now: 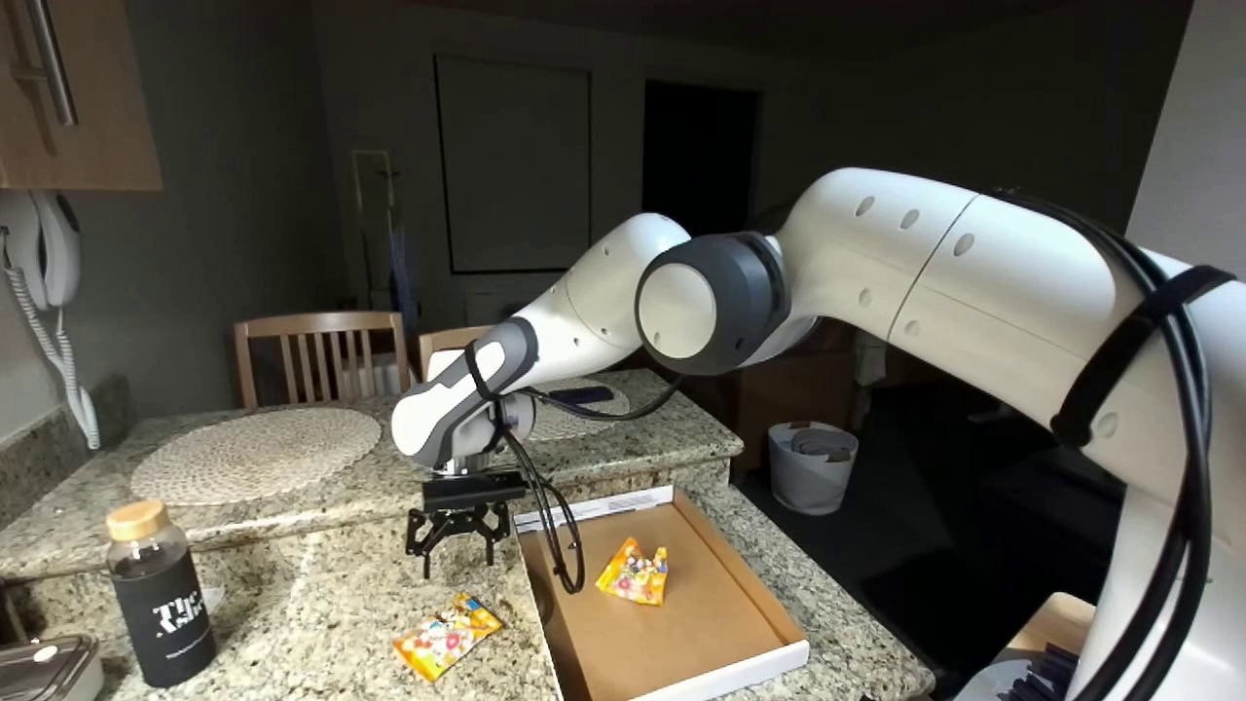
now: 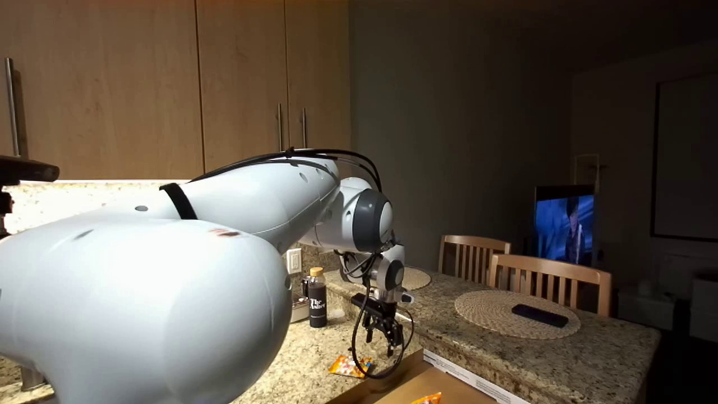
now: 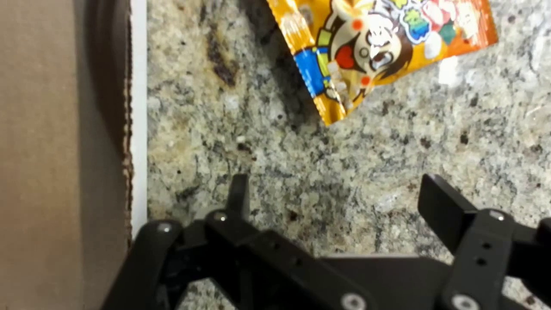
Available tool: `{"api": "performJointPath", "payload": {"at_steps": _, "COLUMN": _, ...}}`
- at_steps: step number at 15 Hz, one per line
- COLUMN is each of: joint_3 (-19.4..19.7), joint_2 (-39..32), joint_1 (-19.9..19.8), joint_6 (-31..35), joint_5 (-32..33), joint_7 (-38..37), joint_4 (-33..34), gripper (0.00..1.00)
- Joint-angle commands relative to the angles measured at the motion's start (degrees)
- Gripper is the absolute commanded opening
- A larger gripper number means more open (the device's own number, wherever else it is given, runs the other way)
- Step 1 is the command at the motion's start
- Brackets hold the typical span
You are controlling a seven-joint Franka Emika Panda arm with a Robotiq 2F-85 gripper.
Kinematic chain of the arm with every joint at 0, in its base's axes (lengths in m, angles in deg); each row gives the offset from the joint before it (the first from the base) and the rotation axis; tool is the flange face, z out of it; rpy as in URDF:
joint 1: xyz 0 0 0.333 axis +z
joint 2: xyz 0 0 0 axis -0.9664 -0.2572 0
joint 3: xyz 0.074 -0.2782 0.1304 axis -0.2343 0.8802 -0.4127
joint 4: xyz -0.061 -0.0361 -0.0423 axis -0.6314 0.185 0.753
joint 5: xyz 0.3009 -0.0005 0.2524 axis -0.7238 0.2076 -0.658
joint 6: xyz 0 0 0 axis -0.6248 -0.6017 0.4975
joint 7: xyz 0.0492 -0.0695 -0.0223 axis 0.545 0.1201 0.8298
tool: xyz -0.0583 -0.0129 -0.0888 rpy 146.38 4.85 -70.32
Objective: Put the sachets in the box
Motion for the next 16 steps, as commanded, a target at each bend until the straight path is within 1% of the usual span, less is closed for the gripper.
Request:
{"api": "performJointPath", "payload": {"at_steps": 1, "joint_3": -0.01, "joint_2": -2.61, "joint_1": 1.01, "joint_6": -5.99, "joint_5": -0.49, "joint_7": 1.46, "joint_4": 3.26, "gripper": 1.00}}
{"api": "performJointPath", "payload": {"at_steps": 3, "joint_3": -0.24, "joint_2": -3.66, "joint_1": 1.37, "joint_6": -8.24, "joint_5": -0.72, "joint_7": 1.37, "joint_4": 4.16, "gripper": 1.00}}
{"api": "performJointPath", "payload": {"at_steps": 4, "joint_3": -0.21, "joint_2": -4.13, "joint_1": 1.63, "joint_6": -8.02, "joint_5": -0.91, "joint_7": 0.80, "joint_4": 4.43, "gripper": 1.00}}
{"api": "performJointPath", "payload": {"at_steps": 8, "joint_3": -0.45, "joint_2": -3.73, "joint_1": 1.64, "joint_6": -3.47, "joint_5": -1.05, "joint_7": -1.91, "joint_4": 2.68, "gripper": 1.00}}
{"api": "performJointPath", "payload": {"at_steps": 10, "joint_3": -0.58, "joint_2": -4.01, "joint_1": 1.60, "joint_6": -2.53, "joint_5": -1.15, "joint_7": -2.70, "joint_4": 2.93, "gripper": 1.00}}
{"api": "performJointPath", "payload": {"at_steps": 11, "joint_3": -0.78, "joint_2": -4.14, "joint_1": 1.65, "joint_6": -2.59, "joint_5": -1.00, "joint_7": -2.60, "joint_4": 3.05, "gripper": 0.75}}
{"api": "performJointPath", "payload": {"at_steps": 12, "joint_3": -0.76, "joint_2": -4.19, "joint_1": 1.76, "joint_6": -2.61, "joint_5": -0.90, "joint_7": -2.79, "joint_4": 3.07, "gripper": 0.74}}
{"api": "performJointPath", "payload": {"at_steps": 13, "joint_3": -0.72, "joint_2": -4.14, "joint_1": 1.83, "joint_6": -3.06, "joint_5": -0.80, "joint_7": -2.78, "joint_4": 3.13, "gripper": 0.69}}
{"api": "performJointPath", "payload": {"at_steps": 16, "joint_3": -0.65, "joint_2": -3.99, "joint_1": 1.92, "joint_6": -3.86, "joint_5": -0.67, "joint_7": -2.97, "joint_4": 3.15, "gripper": 0.49}}
